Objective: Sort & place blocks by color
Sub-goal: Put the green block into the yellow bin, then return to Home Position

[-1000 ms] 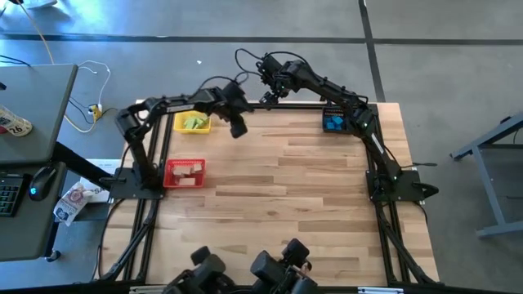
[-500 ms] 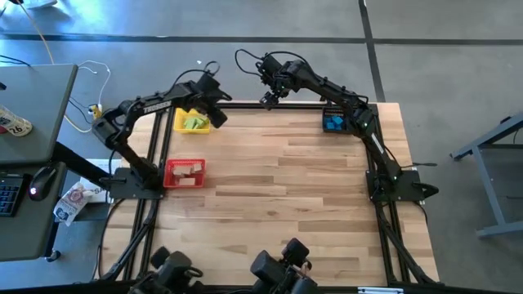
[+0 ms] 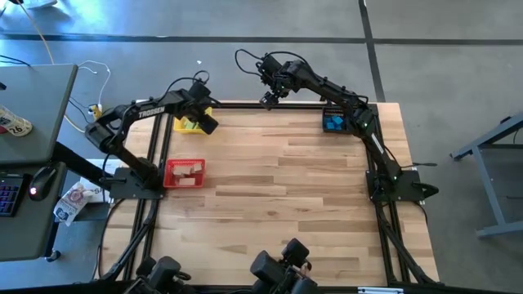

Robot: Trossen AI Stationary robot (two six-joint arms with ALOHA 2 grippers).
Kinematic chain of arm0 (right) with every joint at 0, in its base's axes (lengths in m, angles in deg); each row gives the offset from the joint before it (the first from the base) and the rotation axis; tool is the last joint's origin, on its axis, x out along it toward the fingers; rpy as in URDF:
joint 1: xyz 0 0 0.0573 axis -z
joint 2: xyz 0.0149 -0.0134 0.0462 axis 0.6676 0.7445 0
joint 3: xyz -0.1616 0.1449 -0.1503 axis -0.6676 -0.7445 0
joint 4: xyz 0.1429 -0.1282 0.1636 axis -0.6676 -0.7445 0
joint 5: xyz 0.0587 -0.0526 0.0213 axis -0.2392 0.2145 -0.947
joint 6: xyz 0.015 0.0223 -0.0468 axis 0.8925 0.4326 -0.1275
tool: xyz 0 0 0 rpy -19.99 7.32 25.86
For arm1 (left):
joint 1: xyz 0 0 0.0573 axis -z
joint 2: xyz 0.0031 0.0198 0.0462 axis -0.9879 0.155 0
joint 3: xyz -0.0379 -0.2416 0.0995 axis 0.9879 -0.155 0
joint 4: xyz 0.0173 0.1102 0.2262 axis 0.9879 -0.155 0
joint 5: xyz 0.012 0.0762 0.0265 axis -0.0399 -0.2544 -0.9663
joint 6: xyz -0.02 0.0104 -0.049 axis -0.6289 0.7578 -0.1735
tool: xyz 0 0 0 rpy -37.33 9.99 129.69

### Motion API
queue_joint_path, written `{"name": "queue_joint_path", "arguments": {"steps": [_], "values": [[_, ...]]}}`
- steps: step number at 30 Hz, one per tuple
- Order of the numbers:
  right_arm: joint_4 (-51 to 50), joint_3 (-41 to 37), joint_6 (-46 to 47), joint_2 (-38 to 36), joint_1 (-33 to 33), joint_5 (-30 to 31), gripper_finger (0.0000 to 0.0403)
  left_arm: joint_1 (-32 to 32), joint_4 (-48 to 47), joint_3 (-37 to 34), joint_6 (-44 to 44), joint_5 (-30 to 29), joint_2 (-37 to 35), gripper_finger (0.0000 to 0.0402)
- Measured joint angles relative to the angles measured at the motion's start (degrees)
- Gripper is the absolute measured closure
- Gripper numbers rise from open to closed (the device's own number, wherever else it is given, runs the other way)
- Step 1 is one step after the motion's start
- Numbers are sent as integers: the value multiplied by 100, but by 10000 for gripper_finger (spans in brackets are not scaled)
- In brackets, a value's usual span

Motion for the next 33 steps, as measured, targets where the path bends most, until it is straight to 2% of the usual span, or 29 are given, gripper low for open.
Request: {"name": "queue_joint_path", "arguments": {"steps": [5, 9, 12, 16, 20, 27, 33], "values": [[-35, 0, 2, 0, 0, 0, 153, -20, 106, -6, -7, 25, -5, 211], [-106, 0, 0, 0, 0, 0, 153, -15, 346, -6, -2, 40, -182, 209], [-189, 0, 0, 0, 0, -2, 153, -9, 600, -6, 69, 263, -475, 210], [-493, 0, -6, 0, -21, -2, 153, 3, 1008, -129, 85, 939, -1060, 211], [-644, 0, -169, 0, -144, -19, 153, 85, 1742, -607, 3, 1455, -1798, 209], [-548, 0, -583, 0, -598, -293, 153, 341, 2542, -1651, -2, 1522, -3120, 211], [-174, -179, -1135, 0, -923, -1127, 153, 691, 2700, -2386, -4, 1525, -4224, 210]]}}
